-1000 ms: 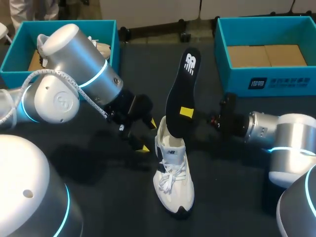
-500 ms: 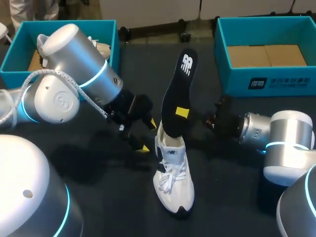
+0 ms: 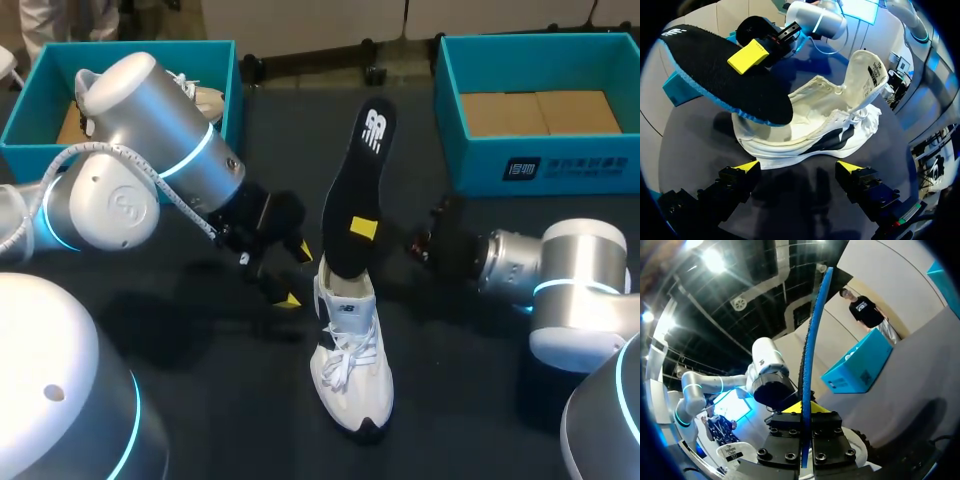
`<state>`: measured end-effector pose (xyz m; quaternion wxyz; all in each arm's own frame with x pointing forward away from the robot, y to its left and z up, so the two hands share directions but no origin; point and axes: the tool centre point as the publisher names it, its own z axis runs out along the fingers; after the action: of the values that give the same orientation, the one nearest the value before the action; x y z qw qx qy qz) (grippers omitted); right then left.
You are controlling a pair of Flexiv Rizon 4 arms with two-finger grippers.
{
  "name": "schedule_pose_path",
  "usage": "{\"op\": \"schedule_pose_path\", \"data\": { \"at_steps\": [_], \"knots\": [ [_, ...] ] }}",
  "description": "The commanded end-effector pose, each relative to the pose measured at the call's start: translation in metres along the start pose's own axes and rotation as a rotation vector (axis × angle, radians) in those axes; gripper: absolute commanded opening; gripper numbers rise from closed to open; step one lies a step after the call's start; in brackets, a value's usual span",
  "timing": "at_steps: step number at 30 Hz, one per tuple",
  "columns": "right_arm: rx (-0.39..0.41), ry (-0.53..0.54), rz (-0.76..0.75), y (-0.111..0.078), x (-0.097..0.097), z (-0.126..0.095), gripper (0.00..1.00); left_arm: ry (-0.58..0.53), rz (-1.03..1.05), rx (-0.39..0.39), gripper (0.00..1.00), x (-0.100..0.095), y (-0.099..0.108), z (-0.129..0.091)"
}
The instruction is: Take the shoe out of the shoebox, open the shoe tongue, remove and reinsert the insole, then place the shoe into the shoebox
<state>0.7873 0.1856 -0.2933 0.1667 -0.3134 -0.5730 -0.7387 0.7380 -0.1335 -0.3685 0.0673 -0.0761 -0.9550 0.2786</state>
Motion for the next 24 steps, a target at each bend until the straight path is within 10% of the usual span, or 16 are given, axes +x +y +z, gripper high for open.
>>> {"op": "schedule_pose_path", "data": {
  "at_steps": [1,24],
  "knots": [
    [0.001,-0.012,0.001,-0.003,0.001,0.006,0.0,0.003,0.001,0.0,1.0,-0.002,0.0,0.002],
    [0.045,0.028,-0.017,-0.015,-0.001,0.0,0.0,0.003,0.001,0.0,1.0,-0.002,0.0,0.002]
  ]
}}
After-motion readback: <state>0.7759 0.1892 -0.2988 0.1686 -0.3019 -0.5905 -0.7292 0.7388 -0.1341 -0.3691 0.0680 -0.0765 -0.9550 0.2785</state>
